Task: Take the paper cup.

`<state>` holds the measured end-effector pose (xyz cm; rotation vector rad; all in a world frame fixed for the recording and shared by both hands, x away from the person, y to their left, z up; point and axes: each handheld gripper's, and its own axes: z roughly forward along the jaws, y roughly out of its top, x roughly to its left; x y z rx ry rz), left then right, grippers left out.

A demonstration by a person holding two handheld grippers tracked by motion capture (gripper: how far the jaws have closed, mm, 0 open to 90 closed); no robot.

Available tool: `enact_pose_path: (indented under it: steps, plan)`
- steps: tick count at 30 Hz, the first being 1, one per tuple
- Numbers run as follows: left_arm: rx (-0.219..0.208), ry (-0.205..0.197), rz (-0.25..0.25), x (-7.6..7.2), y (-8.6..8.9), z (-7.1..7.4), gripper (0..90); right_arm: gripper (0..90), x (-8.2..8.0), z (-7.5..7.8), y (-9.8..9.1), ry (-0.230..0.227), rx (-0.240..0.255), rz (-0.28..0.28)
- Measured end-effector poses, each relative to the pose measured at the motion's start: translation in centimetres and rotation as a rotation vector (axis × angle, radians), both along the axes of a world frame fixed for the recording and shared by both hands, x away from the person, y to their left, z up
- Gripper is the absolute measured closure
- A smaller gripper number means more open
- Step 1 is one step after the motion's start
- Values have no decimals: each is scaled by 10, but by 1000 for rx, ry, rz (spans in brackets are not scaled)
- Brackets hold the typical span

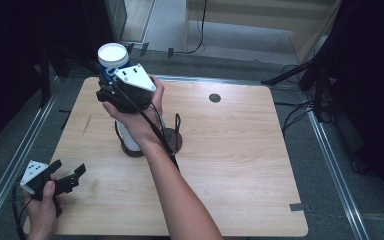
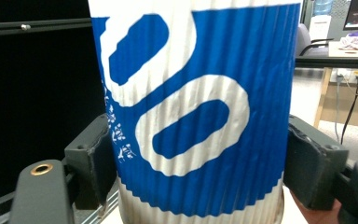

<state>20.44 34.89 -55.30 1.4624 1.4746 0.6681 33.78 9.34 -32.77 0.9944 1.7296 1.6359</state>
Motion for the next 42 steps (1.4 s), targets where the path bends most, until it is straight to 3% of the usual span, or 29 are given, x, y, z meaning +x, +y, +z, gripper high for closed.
enact_pose_path:
  steps: [23,42]
  plan:
    - [0,3,-1,0,0,0,67,221,-4,24,-14,-32,36,-3]
    - [4,2,-2,0,-1,0,67,221,-6,28,-33,-47,15,-31]
